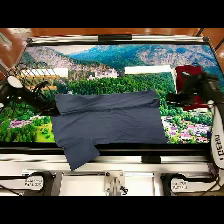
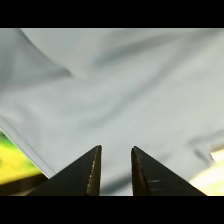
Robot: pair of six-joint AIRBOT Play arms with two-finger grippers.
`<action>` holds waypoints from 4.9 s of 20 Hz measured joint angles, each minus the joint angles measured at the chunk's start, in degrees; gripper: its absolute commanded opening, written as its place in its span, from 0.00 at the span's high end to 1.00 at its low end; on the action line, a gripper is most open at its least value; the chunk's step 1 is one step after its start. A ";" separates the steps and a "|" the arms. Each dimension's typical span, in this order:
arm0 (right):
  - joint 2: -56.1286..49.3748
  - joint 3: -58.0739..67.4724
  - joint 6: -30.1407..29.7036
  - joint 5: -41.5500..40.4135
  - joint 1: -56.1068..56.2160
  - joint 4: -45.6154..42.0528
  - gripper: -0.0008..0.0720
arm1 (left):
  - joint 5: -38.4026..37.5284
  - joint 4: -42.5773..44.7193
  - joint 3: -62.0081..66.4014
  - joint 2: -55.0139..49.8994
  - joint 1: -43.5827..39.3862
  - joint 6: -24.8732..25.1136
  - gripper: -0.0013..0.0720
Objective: Fold the shirts.
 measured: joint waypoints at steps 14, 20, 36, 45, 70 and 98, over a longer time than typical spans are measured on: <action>7.56 -0.02 -5.60 -9.49 -9.64 3.96 0.35 | 0.11 -9.81 -39.19 23.47 15.17 4.61 0.19; 7.67 -0.02 -5.70 -8.96 -9.77 4.50 0.35 | 7.26 -11.96 -45.64 24.11 15.50 5.18 0.26; 7.67 -15.76 -12.26 -14.12 -13.90 15.28 0.17 | 14.34 -13.35 -47.67 24.26 7.76 6.67 0.94; 7.69 -27.15 -11.74 -12.72 -14.60 16.44 0.17 | 13.14 -14.12 -46.64 24.63 7.65 8.17 0.94; 11.10 -22.14 -12.22 0.72 -2.75 16.76 0.90 | 13.79 -15.89 -21.84 21.64 7.65 11.41 0.94; -12.20 8.96 -2.62 12.48 3.67 12.13 0.06 | 15.43 -19.56 4.85 -6.54 7.56 4.94 0.08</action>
